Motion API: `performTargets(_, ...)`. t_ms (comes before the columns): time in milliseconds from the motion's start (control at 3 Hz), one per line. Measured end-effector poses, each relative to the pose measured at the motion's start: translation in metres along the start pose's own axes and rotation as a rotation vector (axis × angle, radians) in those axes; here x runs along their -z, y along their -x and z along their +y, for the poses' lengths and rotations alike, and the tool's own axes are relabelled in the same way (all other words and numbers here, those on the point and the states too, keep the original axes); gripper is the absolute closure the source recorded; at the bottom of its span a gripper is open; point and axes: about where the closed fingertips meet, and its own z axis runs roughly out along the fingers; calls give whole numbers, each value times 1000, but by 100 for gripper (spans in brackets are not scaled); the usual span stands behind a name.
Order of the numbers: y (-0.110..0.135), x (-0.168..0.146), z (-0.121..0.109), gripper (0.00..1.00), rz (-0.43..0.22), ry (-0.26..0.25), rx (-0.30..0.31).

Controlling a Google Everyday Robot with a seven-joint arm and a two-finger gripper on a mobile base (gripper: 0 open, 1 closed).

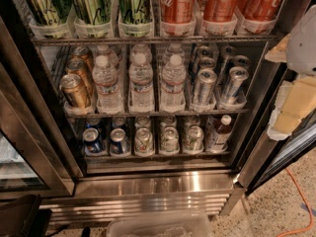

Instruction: Pick orange can from middle shelf of fridge

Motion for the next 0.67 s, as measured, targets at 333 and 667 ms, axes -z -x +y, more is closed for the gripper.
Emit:
performTargets(333,0,0,0,0,0,0,0)
performTargets(667,8,-1,1,0,-25,-4,14)
